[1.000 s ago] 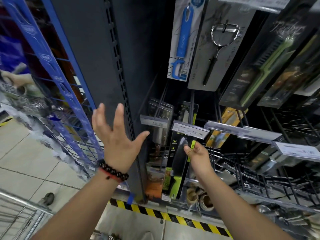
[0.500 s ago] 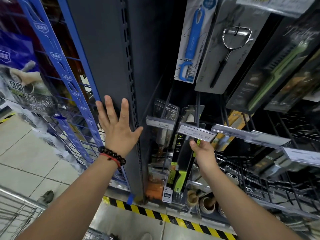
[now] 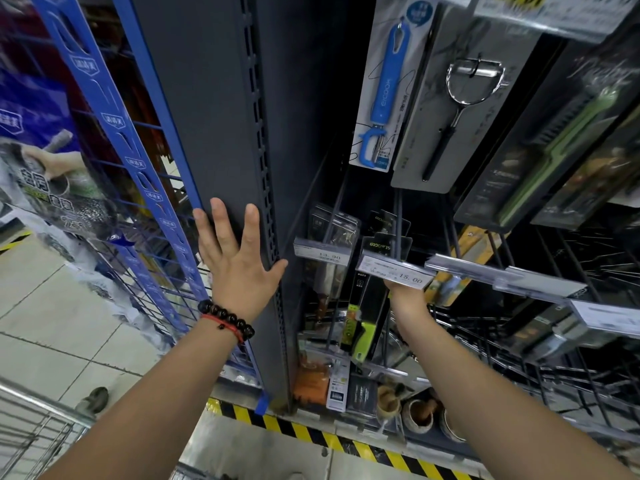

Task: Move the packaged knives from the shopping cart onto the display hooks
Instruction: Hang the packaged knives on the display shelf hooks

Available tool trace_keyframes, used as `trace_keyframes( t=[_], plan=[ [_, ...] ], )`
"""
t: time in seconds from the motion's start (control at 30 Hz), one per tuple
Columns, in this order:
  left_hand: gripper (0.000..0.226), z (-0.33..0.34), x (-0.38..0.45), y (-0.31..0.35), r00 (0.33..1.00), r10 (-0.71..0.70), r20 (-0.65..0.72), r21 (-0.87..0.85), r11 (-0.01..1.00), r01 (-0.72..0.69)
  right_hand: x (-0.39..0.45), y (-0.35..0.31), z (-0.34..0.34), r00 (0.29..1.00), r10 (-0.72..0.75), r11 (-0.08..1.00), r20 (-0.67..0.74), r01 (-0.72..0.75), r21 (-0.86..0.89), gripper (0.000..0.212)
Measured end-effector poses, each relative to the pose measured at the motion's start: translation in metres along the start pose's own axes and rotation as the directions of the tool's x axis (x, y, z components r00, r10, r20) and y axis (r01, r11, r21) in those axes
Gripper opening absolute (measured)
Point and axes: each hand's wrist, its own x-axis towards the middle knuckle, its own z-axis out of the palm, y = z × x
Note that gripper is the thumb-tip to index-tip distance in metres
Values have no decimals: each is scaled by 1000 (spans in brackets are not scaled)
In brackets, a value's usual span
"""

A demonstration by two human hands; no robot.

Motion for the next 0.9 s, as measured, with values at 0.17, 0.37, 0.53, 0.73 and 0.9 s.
trace_keyframes(
  t=[0.17, 0.37, 0.53, 0.73, 0.9],
  plan=[
    [139, 1, 0, 0, 1000, 6, 2, 14, 1000, -6, 26, 3, 2, 993, 119, 993, -28, -119, 4, 37],
    [140, 2, -1, -1, 1000, 28, -12, 24, 999, -28, 50, 5, -4, 983, 169, 977, -78, -156, 147, 15],
    [136, 2, -2, 0, 1000, 6, -6, -1, 1000, -6, 28, -5, -10, 995, 103, 990, -14, -104, -92, 11],
    [113, 4, -37, -3, 992, -66, 105, -70, 995, 74, 4, 11, -33, 995, -17, 966, -94, -8, -259, 22],
    [88, -4, -80, 16, 905, -259, 339, -174, 928, 331, -32, 22, -46, 994, -112, 936, 18, 112, -332, 12]
  ],
)
